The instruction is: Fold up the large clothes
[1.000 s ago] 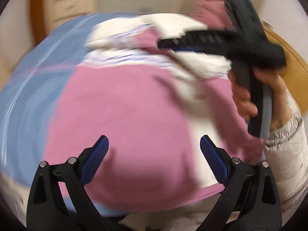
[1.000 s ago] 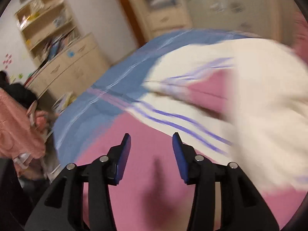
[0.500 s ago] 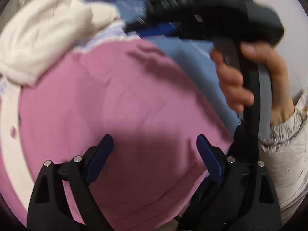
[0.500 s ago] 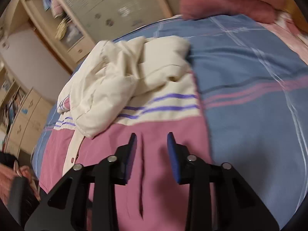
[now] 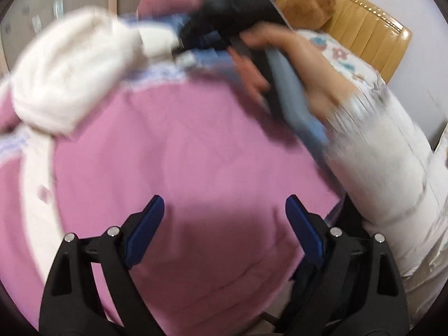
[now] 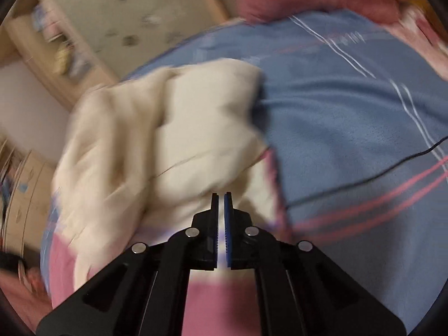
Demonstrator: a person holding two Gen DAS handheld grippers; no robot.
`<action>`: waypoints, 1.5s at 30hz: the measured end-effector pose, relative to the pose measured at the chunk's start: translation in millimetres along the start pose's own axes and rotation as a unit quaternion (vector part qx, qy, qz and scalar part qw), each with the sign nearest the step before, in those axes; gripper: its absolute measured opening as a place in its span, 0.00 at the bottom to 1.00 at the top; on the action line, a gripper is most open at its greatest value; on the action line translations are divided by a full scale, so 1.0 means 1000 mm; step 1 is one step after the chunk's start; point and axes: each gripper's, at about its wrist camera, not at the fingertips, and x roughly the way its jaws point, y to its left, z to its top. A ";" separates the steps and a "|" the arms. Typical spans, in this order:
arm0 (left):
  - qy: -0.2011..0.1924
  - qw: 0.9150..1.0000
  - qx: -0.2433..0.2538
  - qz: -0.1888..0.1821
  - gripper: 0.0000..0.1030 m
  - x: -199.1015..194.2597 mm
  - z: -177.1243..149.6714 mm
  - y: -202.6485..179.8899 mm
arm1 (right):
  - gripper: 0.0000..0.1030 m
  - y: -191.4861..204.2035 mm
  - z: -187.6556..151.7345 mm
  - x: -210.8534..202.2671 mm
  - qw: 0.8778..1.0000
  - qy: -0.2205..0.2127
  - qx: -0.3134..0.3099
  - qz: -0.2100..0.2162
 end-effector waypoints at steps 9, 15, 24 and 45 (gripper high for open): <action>0.052 0.998 -0.044 0.006 0.87 0.044 0.007 0.012 | 0.36 0.008 -0.038 0.005 0.996 0.058 -0.046 -0.052; 0.066 0.997 -0.017 0.031 0.87 0.045 0.000 -0.005 | 0.37 -0.002 -0.009 0.025 0.997 0.042 0.011 -0.065; -0.009 0.978 -0.055 0.202 0.94 -0.065 -0.032 0.080 | 0.79 -0.011 -0.096 -0.108 0.999 -0.034 0.001 0.028; -0.049 0.900 -0.427 0.074 0.98 -0.166 -0.203 0.278 | 0.87 -0.001 -0.227 -0.130 0.995 0.074 0.053 0.049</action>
